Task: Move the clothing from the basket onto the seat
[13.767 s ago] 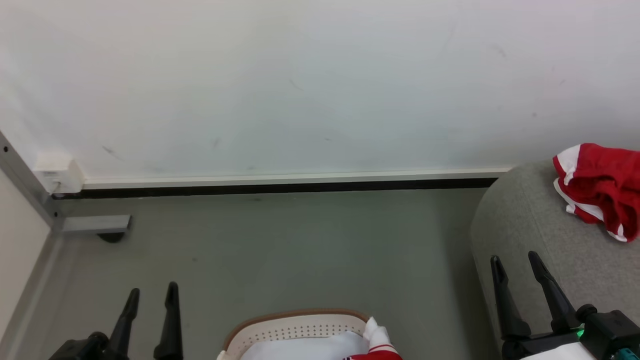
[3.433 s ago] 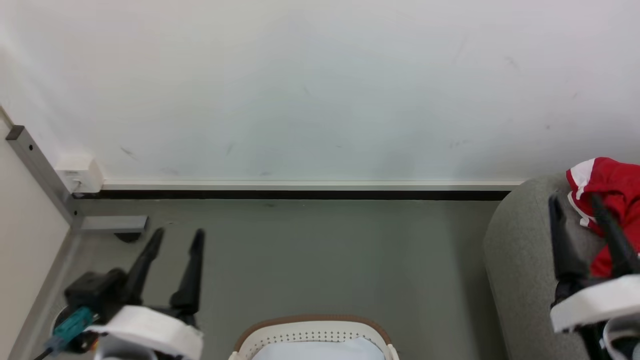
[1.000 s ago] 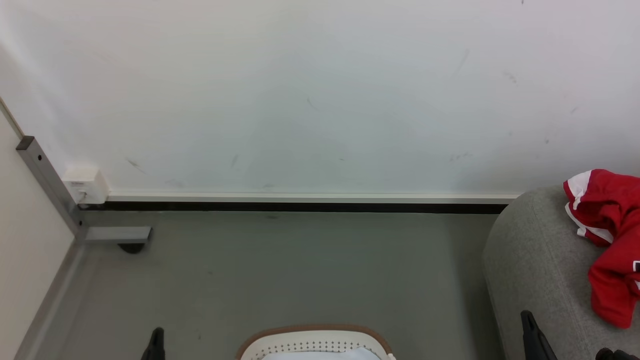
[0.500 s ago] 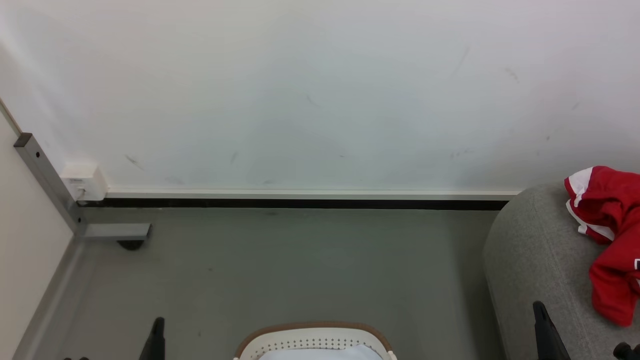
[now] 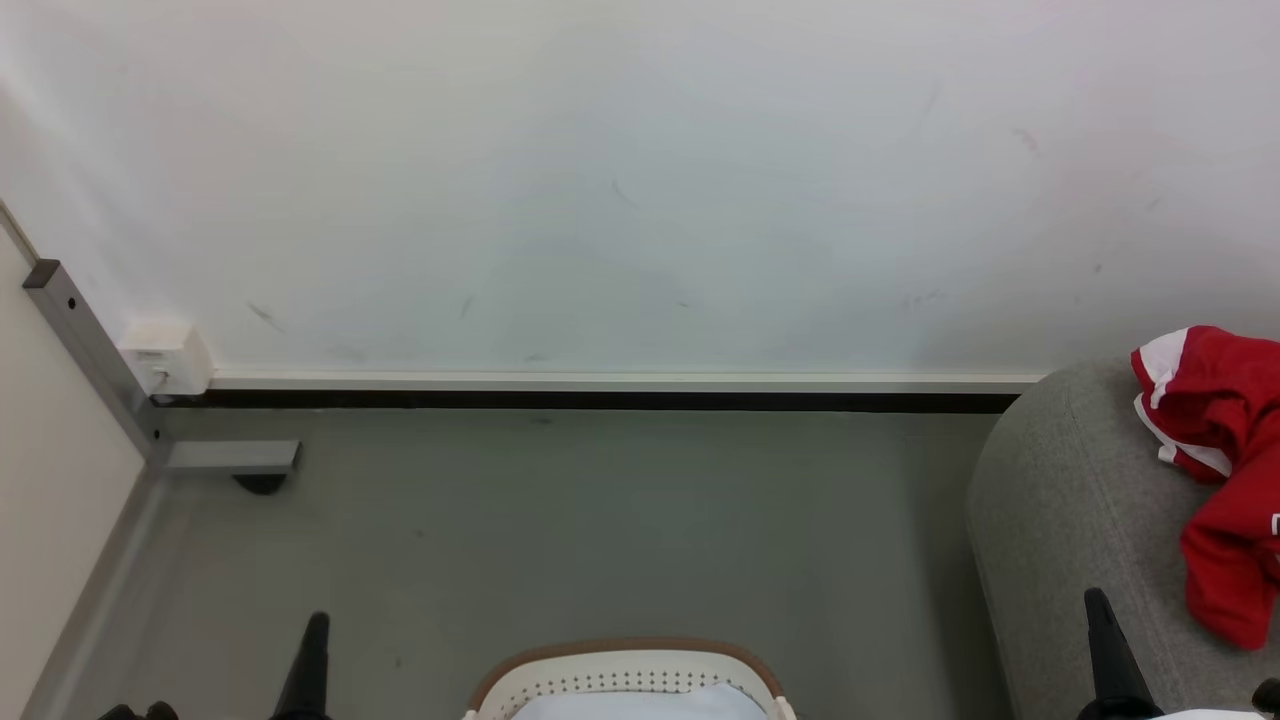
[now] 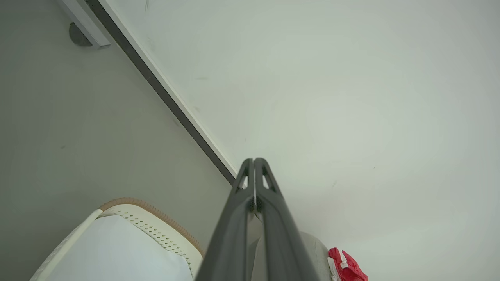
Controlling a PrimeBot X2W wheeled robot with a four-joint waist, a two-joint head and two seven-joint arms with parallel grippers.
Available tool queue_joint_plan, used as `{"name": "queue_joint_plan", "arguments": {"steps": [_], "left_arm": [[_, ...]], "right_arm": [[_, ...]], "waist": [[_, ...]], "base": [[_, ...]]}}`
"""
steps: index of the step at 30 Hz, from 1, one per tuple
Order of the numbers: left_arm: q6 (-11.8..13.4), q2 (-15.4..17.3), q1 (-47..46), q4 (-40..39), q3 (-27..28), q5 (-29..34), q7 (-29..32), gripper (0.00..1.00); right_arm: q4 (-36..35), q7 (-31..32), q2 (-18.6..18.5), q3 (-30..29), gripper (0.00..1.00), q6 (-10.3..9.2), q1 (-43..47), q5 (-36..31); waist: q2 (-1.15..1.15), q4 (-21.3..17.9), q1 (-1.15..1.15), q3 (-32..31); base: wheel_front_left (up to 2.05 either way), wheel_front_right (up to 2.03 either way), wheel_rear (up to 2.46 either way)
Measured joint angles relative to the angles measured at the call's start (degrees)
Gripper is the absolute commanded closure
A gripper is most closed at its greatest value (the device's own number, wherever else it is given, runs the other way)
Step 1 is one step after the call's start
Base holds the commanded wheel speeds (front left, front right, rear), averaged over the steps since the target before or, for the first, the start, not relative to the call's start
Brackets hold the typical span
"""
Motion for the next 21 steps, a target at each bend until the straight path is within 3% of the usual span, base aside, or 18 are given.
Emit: {"name": "queue_joint_plan", "arguments": {"steps": [21], "left_arm": [[-1.5,-1.2,-2.7,0.5,2.0,-11.0,3.1,1.00]], "right_arm": [[-0.3,3.2,0.0,-2.5,1.00,0.00,-1.9,11.3]], "waist": [[0.00,-0.1,0.00,0.9]], "base": [[0.00,0.00,0.00]]}}
